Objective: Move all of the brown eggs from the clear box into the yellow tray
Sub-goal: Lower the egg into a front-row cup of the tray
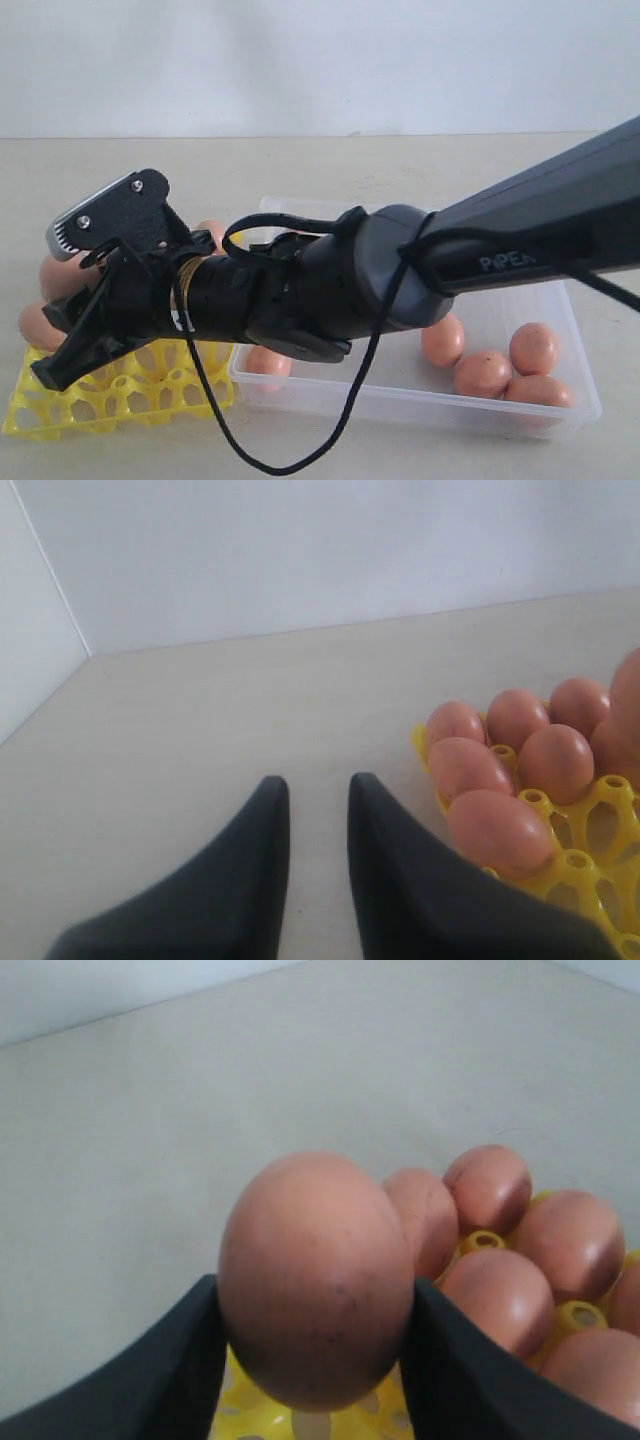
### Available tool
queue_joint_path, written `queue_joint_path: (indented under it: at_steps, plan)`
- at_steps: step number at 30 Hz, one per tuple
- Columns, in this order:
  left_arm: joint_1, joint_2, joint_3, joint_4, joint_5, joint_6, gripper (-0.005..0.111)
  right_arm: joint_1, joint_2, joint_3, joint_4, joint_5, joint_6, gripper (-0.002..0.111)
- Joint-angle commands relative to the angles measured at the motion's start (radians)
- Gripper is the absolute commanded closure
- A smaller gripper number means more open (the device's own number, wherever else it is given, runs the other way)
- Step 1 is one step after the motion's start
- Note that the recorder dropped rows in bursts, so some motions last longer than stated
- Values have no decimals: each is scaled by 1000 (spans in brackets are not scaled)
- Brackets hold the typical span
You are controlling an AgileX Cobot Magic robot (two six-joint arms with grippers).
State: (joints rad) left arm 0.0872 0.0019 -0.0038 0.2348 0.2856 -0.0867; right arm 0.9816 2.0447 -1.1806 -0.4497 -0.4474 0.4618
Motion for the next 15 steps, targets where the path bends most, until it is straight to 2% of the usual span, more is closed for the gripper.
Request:
queue_joint_path:
  at_steps: [1, 15]
  plan:
    - [2, -2, 4, -2, -2, -2, 85, 11, 26, -23, -8, 0, -1, 107]
    - [2, -2, 4, -2, -2, -2, 85, 14, 120, -123, -8, 34, -31, 107]
